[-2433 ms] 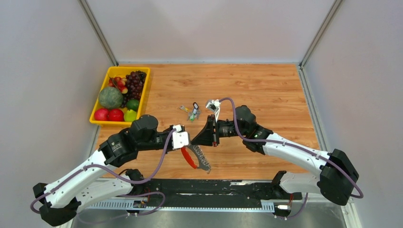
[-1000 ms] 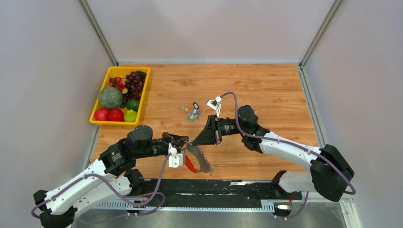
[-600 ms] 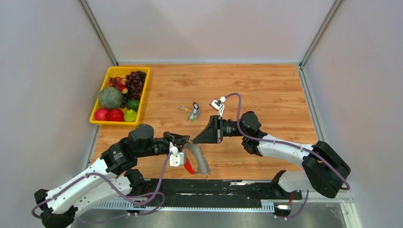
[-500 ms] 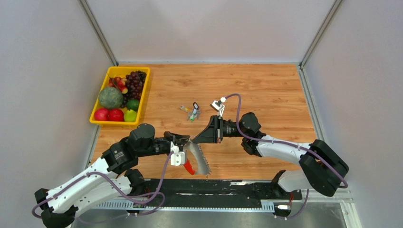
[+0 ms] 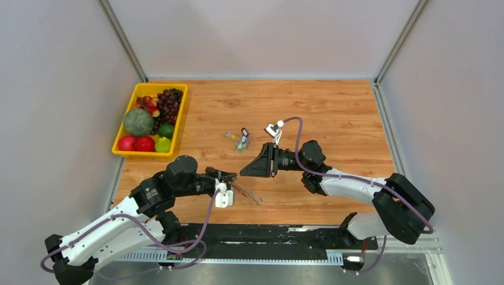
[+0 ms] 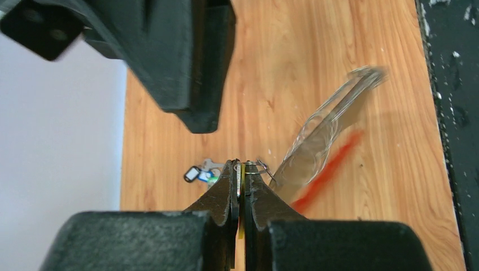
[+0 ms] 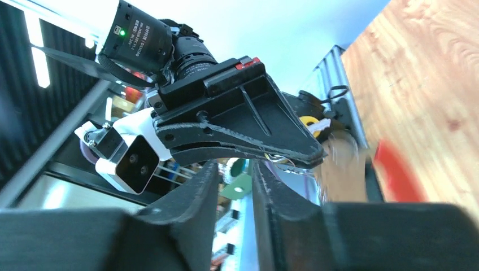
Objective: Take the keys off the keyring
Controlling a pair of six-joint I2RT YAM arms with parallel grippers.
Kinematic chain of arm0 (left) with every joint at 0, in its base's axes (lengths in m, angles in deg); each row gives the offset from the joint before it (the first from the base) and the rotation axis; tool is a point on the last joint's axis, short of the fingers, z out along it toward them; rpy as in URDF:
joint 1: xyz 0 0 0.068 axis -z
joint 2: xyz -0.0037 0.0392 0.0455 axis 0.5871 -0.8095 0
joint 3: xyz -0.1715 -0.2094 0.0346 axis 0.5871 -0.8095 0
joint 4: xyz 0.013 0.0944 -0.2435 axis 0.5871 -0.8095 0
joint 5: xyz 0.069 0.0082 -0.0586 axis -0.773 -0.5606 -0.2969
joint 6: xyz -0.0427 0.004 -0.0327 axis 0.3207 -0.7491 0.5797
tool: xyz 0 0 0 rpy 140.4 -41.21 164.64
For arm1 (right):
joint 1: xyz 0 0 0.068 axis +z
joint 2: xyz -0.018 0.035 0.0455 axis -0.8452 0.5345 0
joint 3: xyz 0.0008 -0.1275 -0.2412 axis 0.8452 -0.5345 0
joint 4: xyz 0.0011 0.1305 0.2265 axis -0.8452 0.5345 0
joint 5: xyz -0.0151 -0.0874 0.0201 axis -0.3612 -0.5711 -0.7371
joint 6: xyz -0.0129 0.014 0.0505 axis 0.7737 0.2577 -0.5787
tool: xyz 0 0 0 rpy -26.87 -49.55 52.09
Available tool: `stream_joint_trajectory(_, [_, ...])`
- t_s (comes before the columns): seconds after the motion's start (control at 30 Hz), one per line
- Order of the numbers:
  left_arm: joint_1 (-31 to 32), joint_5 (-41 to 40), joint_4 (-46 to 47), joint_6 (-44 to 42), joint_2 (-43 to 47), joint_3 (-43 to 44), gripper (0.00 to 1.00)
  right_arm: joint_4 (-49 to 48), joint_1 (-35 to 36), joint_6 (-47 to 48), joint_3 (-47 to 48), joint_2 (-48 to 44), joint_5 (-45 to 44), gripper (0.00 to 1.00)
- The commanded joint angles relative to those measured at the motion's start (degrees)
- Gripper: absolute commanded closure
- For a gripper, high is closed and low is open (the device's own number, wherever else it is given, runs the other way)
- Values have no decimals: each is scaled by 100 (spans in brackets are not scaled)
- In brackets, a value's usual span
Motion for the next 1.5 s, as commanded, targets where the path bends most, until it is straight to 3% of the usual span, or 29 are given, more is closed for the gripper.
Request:
stream_joint_trajectory(0.0, [18, 5, -77, 91, 40, -38, 100, 1201, -30, 1561, 491, -446, 270, 63])
stream_joint_trajectory(0.13, [18, 56, -68, 135, 45, -8, 100, 2560, -29, 2876, 788, -774, 391, 61])
stream_joint_trajectory(0.33, [17, 181, -58, 111, 67, -3, 100, 3681, -20, 4709, 1032, -1221, 380, 60])
stream_joint_trajectory(0.63, [18, 503, 50, 77, 241, -33, 100, 3880, 301, 6753, 623, -1622, 512, 63])
stream_joint_trajectory(0.87, [18, 528, 90, 77, 248, -42, 100, 3920, 1207, 8236, 493, -1621, -387, 66])
stream_joint_trajectory(1.47, [17, 755, 177, 76, 400, -107, 100, 3697, 1451, 8788, 520, -1364, -1508, 67])
